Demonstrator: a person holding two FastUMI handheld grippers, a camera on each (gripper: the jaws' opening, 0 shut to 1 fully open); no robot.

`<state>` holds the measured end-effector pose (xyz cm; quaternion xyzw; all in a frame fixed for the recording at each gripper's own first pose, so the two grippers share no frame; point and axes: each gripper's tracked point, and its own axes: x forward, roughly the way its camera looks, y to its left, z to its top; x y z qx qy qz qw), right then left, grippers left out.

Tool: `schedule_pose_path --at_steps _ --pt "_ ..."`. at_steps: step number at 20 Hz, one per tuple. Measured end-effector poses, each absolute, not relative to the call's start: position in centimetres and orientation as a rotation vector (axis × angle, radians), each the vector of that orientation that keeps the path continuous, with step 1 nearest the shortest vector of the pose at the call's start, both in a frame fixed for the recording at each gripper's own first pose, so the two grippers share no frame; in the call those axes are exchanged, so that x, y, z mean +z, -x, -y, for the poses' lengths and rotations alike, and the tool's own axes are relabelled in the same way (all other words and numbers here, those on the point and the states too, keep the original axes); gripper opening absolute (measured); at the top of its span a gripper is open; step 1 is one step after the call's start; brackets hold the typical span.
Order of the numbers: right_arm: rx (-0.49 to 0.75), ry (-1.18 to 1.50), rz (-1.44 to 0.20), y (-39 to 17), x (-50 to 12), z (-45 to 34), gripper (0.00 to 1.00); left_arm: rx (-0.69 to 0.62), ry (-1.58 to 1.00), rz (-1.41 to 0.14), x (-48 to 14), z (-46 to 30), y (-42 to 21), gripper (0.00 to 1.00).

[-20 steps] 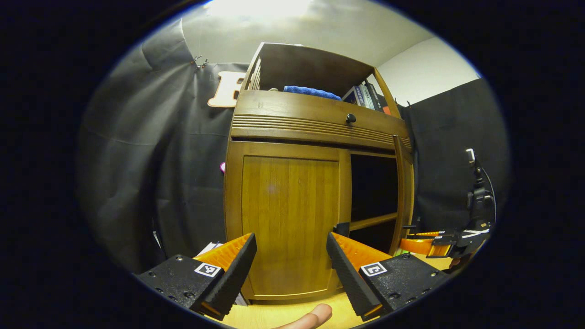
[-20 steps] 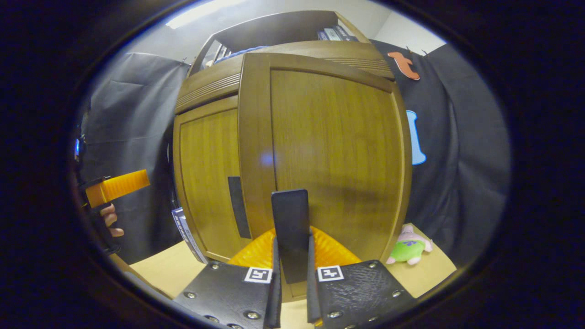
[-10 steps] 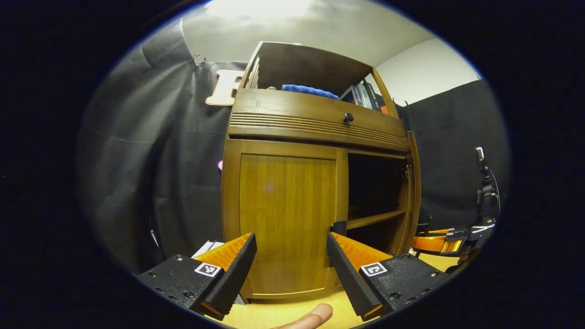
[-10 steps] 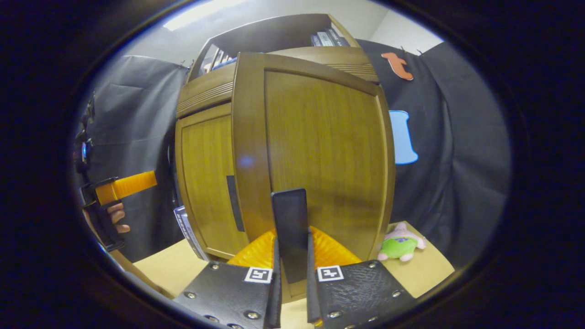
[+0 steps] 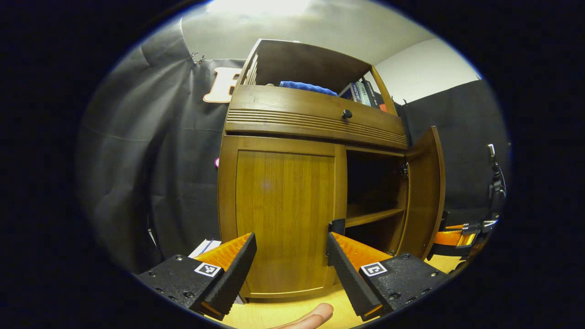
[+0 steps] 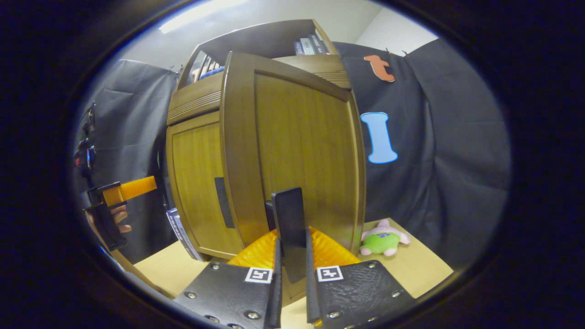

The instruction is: Open the right door of the double-door shoe cabinet with the right hand, and open the left door with the left hand.

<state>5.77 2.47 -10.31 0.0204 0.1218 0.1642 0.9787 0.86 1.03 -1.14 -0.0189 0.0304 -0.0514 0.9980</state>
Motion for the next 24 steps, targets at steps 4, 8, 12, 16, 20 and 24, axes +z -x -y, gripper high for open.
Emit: schedule_pose_path --at_steps 4,8,12,16,20,24 --pt "0.268 0.004 -0.222 -5.5 -9.9 -1.0 0.21 -0.109 0.027 -0.062 -1.2 -0.6 -0.8 0.92" --pt "0.198 0.064 -0.189 -5.3 -9.0 -0.1 0.21 -0.121 0.018 -0.054 -1.2 -0.1 -0.7 0.92" --pt "0.174 0.098 -0.146 -4.7 -7.7 0.0 0.21 -0.126 0.000 -0.058 -1.4 0.3 -0.7 0.92" --pt "0.121 0.087 -0.131 -4.5 -7.4 1.3 0.05 -0.126 -0.004 -0.062 -1.7 0.7 -0.7 0.92" --pt "0.074 0.105 -0.128 -4.0 -7.1 4.0 0.05 -0.134 -0.013 -0.062 -1.8 1.2 -0.6 0.93" --pt "-0.005 0.128 -0.126 -4.1 -6.6 8.1 0.04 -0.141 -0.019 -0.060 -1.9 1.6 -0.5 0.93"
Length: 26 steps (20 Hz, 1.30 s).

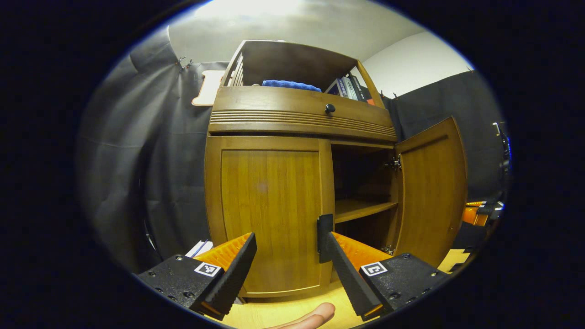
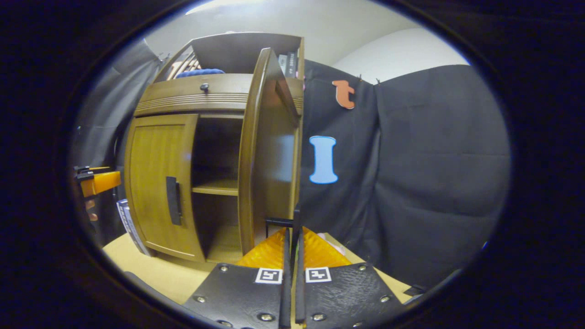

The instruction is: Open the right door of the double-door shoe cabinet with the right hand, and open the left door with the left hand.

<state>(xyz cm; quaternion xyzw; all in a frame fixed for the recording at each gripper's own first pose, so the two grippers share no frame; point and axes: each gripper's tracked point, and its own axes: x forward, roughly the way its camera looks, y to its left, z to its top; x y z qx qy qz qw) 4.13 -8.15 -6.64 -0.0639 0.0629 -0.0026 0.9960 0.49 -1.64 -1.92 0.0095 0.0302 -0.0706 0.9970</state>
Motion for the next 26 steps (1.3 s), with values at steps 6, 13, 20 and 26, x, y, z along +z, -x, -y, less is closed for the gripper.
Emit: schedule_pose_path --at_steps 6,13,20,26 --pt "0.086 0.071 -0.150 -5.8 -6.2 13.8 0.05 -0.137 -0.016 -0.067 -2.5 2.4 -0.8 0.93" --pt "0.282 0.002 -0.182 -8.8 -6.4 17.9 0.04 -0.163 -0.033 -0.082 -4.1 4.9 -1.3 0.97" --pt "0.352 -0.004 -0.185 -9.3 -6.5 17.7 0.04 -0.146 -0.035 -0.102 -5.7 5.9 -2.0 0.99" --pt "0.323 0.036 -0.225 -7.5 -7.4 18.3 0.05 -0.147 -0.019 -0.146 -8.7 8.1 -2.5 0.96"
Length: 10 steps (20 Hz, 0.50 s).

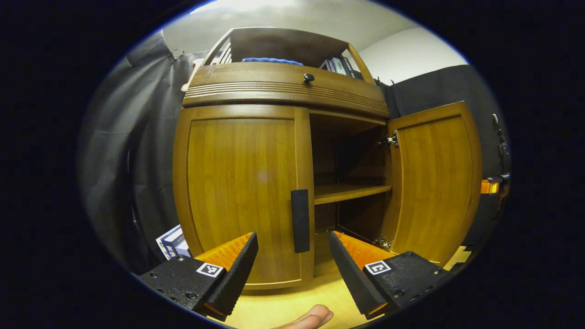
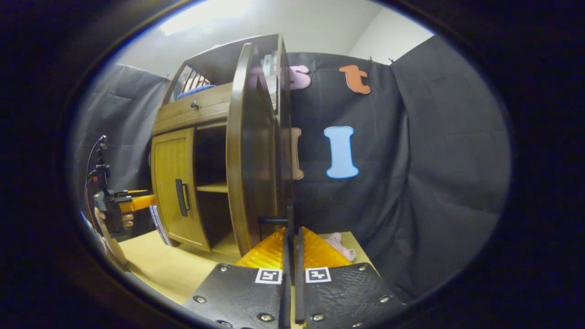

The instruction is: Open the right door of the double-door shoe cabinet with the right hand, and open the left door with the left hand.

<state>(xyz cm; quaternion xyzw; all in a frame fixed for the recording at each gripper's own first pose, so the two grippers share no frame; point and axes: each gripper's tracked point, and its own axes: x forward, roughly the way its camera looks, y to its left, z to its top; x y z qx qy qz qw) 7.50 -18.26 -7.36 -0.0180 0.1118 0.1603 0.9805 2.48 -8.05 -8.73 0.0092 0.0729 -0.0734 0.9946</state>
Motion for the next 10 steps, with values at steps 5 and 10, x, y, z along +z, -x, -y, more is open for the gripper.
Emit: schedule_pose_path --at_steps 5,10 --pt "0.169 0.115 -0.211 -4.4 -5.4 22.3 0.09 -0.137 -0.030 -0.143 -10.2 9.3 -3.9 0.96" --pt "0.138 0.039 -0.103 -0.3 -0.2 22.9 0.78 -0.114 -0.055 -0.161 -10.9 10.3 -7.6 0.97"
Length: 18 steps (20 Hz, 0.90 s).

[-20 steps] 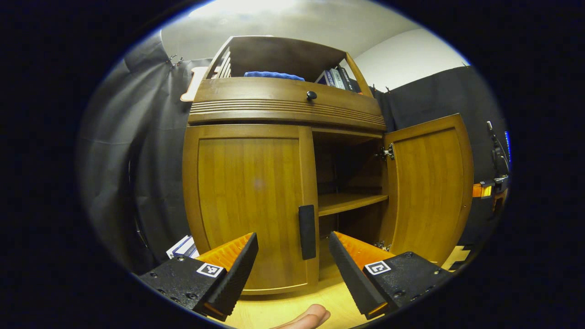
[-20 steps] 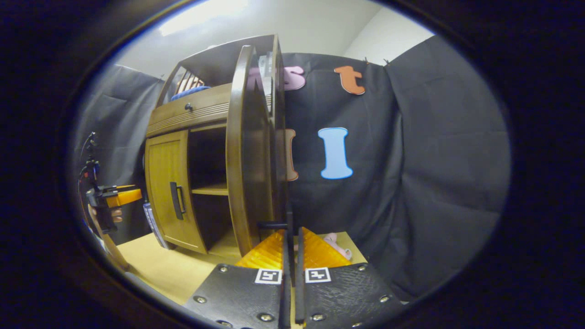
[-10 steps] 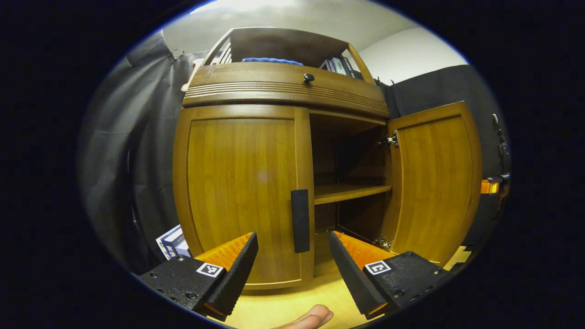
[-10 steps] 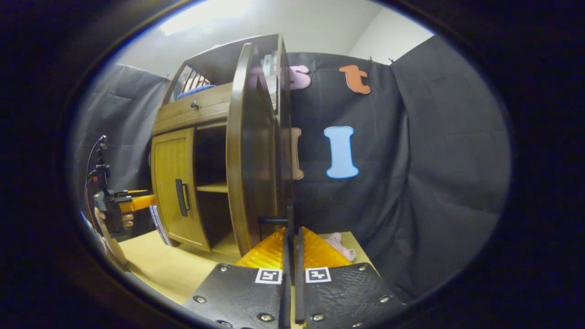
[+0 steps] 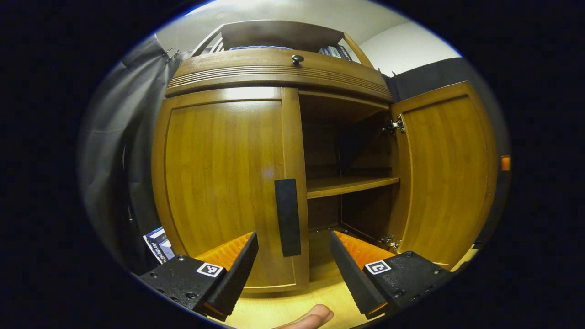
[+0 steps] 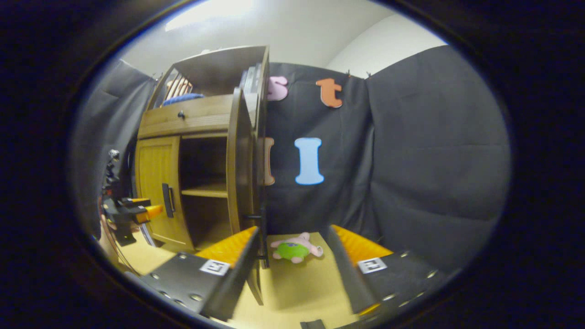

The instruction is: Open the right door of the double-door shoe cabinet with the right hand, and open the left door with the left hand.

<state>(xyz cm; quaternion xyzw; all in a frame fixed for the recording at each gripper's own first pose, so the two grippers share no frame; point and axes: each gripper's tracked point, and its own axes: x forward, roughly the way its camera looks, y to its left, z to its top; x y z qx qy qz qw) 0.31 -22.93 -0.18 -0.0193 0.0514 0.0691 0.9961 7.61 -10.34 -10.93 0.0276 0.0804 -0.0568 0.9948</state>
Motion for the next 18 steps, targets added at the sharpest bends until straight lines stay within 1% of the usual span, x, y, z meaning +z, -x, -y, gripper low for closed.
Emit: schedule_pose_path --at_steps 1,3,4,5,6,7,8,9,10,11,13,14,15,16,17,18 --pt "0.143 0.039 -0.082 0.5 0.7 22.6 0.95 -0.105 -0.057 -0.170 -11.3 10.5 -8.3 0.99" --pt "0.152 0.045 -0.043 2.0 2.4 22.0 1.00 -0.075 -0.054 -0.190 -12.3 10.3 -9.5 0.99" --pt "0.161 0.038 -0.017 2.7 3.5 21.4 0.97 -0.058 -0.055 -0.194 -12.7 9.9 -10.1 0.99" --pt "0.174 0.024 0.008 3.4 4.4 20.6 0.97 -0.041 -0.058 -0.198 -12.9 9.6 -10.8 0.99" --pt "0.186 0.011 0.026 3.9 5.1 19.8 0.94 -0.037 -0.063 -0.194 -13.1 9.6 -11.5 0.96" --pt "0.196 0.004 0.039 4.5 5.6 19.2 0.95 -0.039 -0.070 -0.191 -13.2 9.7 -12.1 0.94" --pt "0.210 0.011 0.046 4.8 5.8 18.3 0.96 -0.046 -0.080 -0.207 -13.6 9.9 -12.6 0.96" --pt "0.221 0.027 0.049 5.0 5.7 17.5 0.97 -0.051 -0.086 -0.214 -13.7 10.1 -12.7 0.96" --pt "0.233 0.051 0.045 5.6 5.4 17.1 0.97 -0.032 -0.080 -0.188 -13.1 9.8 -13.0 0.94" --pt "0.246 0.079 0.039 6.1 5.0 16.1 0.97 -0.016 -0.075 -0.162 -12.5 9.5 -13.1 0.87" --pt "0.274 0.110 0.040 6.7 4.8 14.2 0.97 -0.038 -0.082 -0.077 -10.5 9.8 -14.0 0.71" --pt "0.290 0.100 0.040 6.7 5.0 13.0 0.97 -0.026 -0.098 -0.074 -10.4 9.4 -14.5 0.62" --pt "0.291 0.081 0.034 6.7 5.2 12.4 0.99 -0.036 -0.094 -0.126 -11.4 9.6 -14.7 0.53" --pt "0.281 0.062 0.028 6.8 5.2 12.2 0.97 -0.047 -0.095 -0.171 -11.9 9.4 -14.6 0.44" --pt "0.274 0.046 0.028 6.9 5.5 11.8 0.94 -0.059 -0.086 -0.181 -11.7 9.5 -14.6 0.35" --pt "0.274 0.037 0.034 7.3 5.8 11.2 0.94 -0.074 -0.078 -0.202 -11.8 9.6 -14.7 0.35"
